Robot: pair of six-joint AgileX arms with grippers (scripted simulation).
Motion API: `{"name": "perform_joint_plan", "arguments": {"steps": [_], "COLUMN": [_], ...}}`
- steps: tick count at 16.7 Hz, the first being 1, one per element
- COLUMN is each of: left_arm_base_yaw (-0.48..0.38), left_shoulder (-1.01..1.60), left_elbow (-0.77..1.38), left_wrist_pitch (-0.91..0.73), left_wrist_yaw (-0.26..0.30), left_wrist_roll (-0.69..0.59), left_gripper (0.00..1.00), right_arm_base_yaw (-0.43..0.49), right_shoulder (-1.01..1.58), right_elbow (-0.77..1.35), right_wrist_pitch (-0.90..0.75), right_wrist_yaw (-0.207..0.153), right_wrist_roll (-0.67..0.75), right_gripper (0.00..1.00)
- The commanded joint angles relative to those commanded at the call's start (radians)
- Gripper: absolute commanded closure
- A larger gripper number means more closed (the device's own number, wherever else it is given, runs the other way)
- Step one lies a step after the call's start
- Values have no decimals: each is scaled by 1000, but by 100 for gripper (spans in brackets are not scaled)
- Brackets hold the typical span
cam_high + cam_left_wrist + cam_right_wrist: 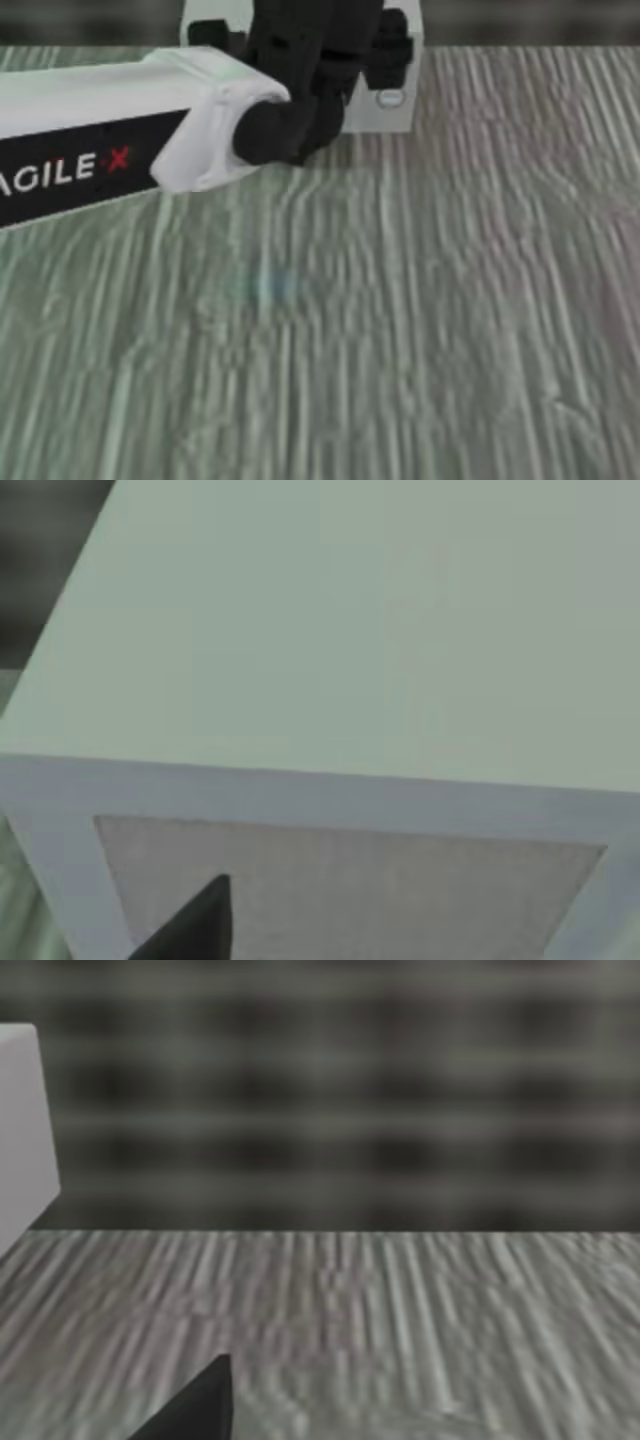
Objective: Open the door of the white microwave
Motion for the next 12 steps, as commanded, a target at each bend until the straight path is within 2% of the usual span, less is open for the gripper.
{"name": "perform_joint_plan", "arguments": {"steps": [5,12], "left_arm_base_yaw": [-70,-61], "left_shoulder": [177,195], "left_elbow": [122,136], "left_wrist_pitch": [-12,-7], "left_wrist_yaw": [-62,-55], "left_wrist_roll": [-33,-27], "left_gripper": [0,0], "right_arm_base_yaw": [0,0], "right_shoulder": [0,0], "right_elbow": [0,0], "right_wrist_pitch": [0,0], "right_wrist_yaw": [0,0], "right_wrist_roll": [0,0], "right_gripper": [0,0]}}
